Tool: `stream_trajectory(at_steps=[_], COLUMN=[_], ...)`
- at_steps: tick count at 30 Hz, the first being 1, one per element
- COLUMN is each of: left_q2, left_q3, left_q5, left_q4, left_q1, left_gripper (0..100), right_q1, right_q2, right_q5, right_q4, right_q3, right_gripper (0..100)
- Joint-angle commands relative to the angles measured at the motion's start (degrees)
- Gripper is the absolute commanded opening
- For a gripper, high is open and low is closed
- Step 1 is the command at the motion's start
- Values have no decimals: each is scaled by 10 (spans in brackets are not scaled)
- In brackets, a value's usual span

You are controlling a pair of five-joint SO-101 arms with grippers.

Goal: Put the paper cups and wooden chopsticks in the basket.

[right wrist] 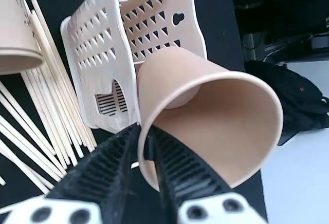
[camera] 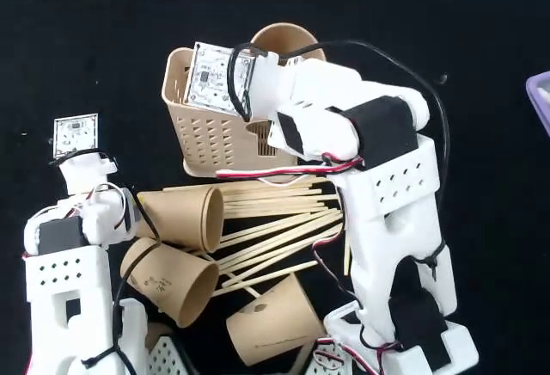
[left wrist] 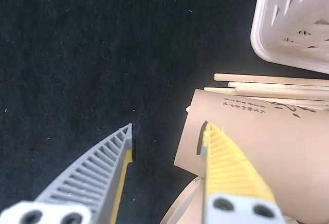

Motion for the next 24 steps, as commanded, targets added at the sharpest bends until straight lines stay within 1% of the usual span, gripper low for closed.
stream_trajectory(at_steps=[1,4,11,17,24], left_q2=[-2,-2,-2,-2,-2], left_q3=[0,0,0,0,0], left_q5=[-4,-4,-4,-4,-4], left_q4=[-5,-5,-5,-5,-5], left_q1=[4,4,4,4,4], left_gripper=[220,220,220,220,220], right_q1=[-7,-6,40,40,33], right_q2=[10,26,44,50,51], right_q5=[18,18,18,18,18], right_q4=[4,3,-11,-7,-11], right_q3=[-27,-30,-34,-65,-30], right_gripper=[11,11,11,11,11])
